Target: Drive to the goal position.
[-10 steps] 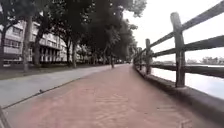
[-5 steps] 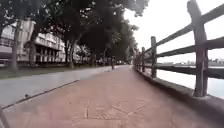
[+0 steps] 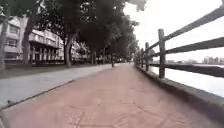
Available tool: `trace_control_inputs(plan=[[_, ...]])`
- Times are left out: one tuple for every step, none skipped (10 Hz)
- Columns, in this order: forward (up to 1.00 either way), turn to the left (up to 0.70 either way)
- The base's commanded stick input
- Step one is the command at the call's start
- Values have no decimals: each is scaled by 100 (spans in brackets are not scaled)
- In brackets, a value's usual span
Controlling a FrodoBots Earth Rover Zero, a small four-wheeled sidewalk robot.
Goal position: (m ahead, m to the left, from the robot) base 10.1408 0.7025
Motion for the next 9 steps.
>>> trace_control_inputs(plan=[[100,0],[100,0],[100,0],[100,0],[100,0],[100,0],[100,0],[100,0],[100,0]])
